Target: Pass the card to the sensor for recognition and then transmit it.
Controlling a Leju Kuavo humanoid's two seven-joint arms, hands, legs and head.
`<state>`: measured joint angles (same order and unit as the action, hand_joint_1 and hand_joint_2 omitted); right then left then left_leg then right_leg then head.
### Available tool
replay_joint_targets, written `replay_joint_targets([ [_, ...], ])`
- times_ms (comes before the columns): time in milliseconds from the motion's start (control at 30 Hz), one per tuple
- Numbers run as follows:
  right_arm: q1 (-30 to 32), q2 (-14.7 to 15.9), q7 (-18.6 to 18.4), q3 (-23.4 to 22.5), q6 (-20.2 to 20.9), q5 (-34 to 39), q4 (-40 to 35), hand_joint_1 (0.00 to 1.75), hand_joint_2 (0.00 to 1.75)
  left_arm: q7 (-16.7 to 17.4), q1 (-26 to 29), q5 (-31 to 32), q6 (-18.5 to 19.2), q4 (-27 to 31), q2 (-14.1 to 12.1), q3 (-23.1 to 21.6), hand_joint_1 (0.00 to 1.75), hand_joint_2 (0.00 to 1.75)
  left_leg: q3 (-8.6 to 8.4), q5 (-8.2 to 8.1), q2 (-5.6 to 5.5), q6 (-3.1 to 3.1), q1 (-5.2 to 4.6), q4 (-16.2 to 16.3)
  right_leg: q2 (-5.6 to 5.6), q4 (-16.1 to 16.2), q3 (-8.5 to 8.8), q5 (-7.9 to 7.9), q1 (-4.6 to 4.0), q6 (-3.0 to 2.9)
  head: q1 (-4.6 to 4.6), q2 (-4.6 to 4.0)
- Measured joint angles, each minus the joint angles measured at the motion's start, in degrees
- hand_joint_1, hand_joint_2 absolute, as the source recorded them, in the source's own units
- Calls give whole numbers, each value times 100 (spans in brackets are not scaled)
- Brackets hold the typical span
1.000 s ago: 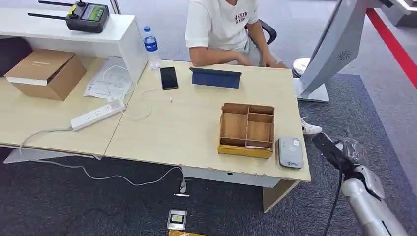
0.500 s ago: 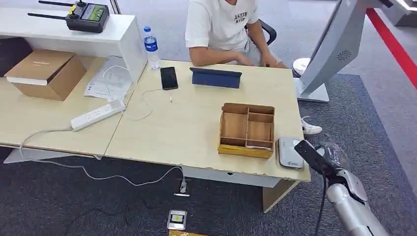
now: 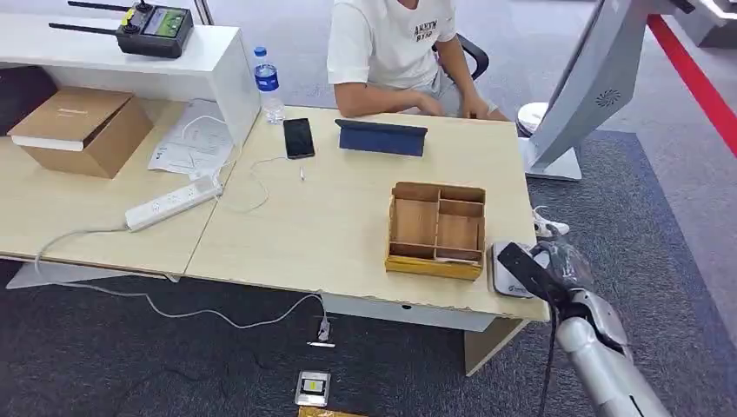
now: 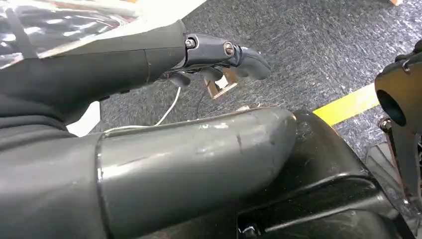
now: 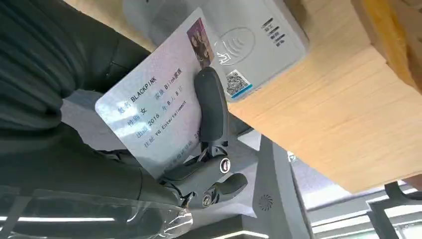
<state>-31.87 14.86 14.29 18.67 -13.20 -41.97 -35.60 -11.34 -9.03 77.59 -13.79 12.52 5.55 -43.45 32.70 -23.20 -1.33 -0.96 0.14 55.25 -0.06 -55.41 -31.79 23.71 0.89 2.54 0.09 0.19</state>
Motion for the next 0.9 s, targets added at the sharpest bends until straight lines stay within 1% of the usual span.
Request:
replay_joint_targets([
  [433,42,-61,-35,-2,70,-77,-138,175,175,-4,-1,-15,37,0,-2,0,0,0,0,0,0,0,0,0,0,0,0,0,0,0,-2,0],
  [900,175,-70,-133,-11,173,-548,-166,175,175,15,3,-24,37,0,-15,0,0,0,0,0,0,0,0,0,0,0,-1,0,0,0,0,-2],
])
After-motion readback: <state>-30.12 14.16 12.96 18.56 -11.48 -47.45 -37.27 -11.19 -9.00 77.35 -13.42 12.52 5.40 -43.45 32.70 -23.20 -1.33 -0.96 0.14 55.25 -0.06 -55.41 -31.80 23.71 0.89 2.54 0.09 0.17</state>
